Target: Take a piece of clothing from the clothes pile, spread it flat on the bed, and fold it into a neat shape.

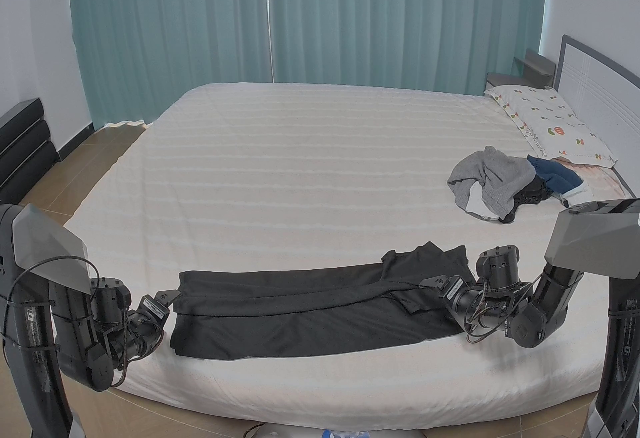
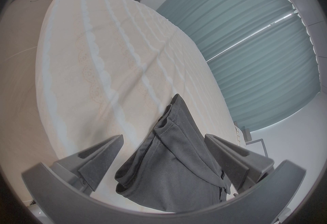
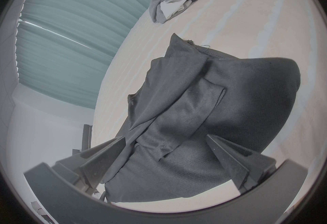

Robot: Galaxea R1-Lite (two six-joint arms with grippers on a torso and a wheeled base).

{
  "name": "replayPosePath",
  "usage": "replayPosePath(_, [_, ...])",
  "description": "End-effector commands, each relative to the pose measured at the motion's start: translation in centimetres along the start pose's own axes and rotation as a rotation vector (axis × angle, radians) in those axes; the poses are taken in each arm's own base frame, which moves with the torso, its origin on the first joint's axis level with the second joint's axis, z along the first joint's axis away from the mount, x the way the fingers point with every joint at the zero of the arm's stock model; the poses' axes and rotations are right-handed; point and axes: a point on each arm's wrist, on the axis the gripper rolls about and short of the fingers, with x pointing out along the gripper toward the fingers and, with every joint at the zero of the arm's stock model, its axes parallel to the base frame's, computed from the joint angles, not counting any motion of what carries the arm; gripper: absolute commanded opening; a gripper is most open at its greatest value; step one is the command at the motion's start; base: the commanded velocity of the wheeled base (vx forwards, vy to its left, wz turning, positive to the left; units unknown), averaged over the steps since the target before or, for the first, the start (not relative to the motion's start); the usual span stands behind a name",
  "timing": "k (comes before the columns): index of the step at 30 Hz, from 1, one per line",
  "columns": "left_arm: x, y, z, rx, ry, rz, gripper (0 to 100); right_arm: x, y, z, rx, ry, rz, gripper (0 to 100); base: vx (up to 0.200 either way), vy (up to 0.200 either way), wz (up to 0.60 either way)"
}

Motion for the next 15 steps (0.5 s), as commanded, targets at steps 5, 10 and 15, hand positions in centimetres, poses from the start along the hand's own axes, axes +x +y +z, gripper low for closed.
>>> replayPosePath(5, [0.1,0.0,0.0,0.000,-0.004,-0.009,100,0.5,-0.3,-0.1,0.000,-0.019,-0.014,100,0.000,0.000,0.00])
replayPosePath(10, [0.1,0.0,0.0,0.000,-0.004,-0.009,100,1.2,-0.3,-0.8,-0.015,-0.028,-0.031,100,0.000,0.000,0.00])
replayPosePath(15, [0.1,0.0,0.0,0.000,-0.004,-0.008,100,1.6,-0.2,-0.8,-0.021,-0.043,-0.036,0,0.000,0.000,0.00])
